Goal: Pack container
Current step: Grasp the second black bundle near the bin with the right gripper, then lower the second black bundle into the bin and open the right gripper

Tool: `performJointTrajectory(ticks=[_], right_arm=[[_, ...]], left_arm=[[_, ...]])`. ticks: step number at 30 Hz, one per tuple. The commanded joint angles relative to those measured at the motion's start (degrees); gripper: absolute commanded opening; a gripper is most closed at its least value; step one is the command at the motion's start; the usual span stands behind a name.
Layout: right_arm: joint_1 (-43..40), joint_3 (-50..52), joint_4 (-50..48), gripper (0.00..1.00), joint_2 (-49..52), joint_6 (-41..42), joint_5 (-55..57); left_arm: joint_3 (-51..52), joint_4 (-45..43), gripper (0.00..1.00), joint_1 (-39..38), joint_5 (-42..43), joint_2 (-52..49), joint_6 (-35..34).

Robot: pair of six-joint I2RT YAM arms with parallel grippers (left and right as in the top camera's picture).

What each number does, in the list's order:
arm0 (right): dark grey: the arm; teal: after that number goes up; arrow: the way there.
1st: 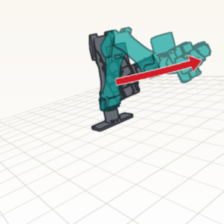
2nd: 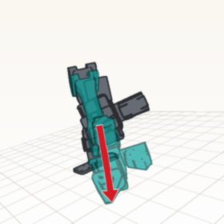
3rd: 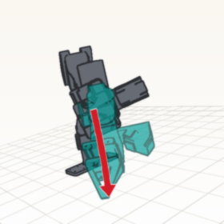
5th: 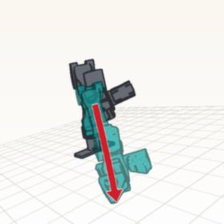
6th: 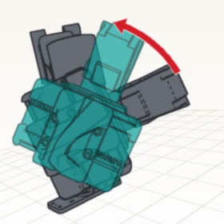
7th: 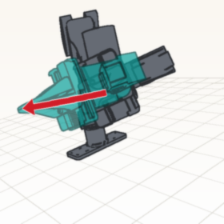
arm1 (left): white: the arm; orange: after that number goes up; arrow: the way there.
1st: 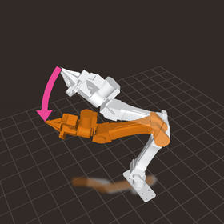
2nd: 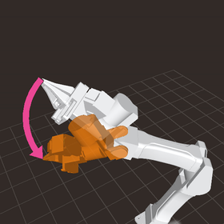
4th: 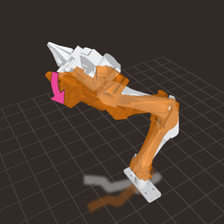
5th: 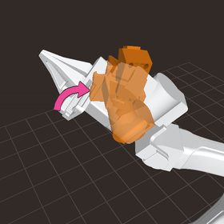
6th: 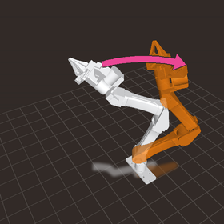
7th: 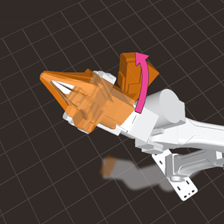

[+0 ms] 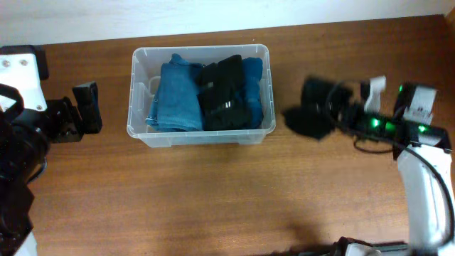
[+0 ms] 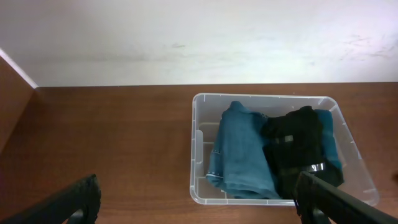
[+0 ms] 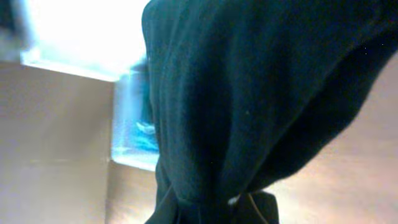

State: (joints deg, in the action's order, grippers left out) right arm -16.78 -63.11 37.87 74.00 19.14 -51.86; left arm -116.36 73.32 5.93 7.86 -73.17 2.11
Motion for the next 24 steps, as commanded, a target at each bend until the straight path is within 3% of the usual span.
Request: performJointTrajectory(ticks=[1, 5, 10, 18, 19, 20, 22, 24], right_arm=[[8.4, -4.8, -5.8, 0.09, -1.8, 6.4, -5.5], [19.3, -5.3, -18.8, 0.09, 0.1, 14.1, -0.6], [31.0, -5.3, -30.3, 0.10, 8.1, 17.7, 6.5], [39.0, -5.4, -47.8, 0.13, 26.7, 19.3, 8.2], [39.0, -5.5, -47.8, 0.24, 28.5, 19.3, 8.5], [38.8, -5.5, -47.2, 0.44, 30.6, 19.3, 9.2], [37.8, -5.5, -45.3, 0.68, 33.3, 19.3, 9.2], [36.9, -5.6, -43.3, 0.76, 33.8, 19.4, 8.6]], left_arm=[[-0.1, -0.1, 0.99, 0.2, -0.4, 0.4, 0.0], [-0.1, -0.1, 0.99, 0.2, -0.4, 0.4, 0.1], [-0.1, -0.1, 1.00, 0.2, -0.4, 0.4, 0.1], [-0.1, -0.1, 0.99, 0.2, -0.4, 0.4, 0.0], [-0.1, -0.1, 1.00, 0.2, -0.4, 0.4, 0.1], [-0.1, -0.1, 1.00, 0.2, -0.4, 0.4, 0.1], [-0.1, -0.1, 0.99, 0.2, -0.4, 0.4, 0.0], [-0.1, -0.1, 0.99, 0.2, -0.4, 0.4, 0.1]])
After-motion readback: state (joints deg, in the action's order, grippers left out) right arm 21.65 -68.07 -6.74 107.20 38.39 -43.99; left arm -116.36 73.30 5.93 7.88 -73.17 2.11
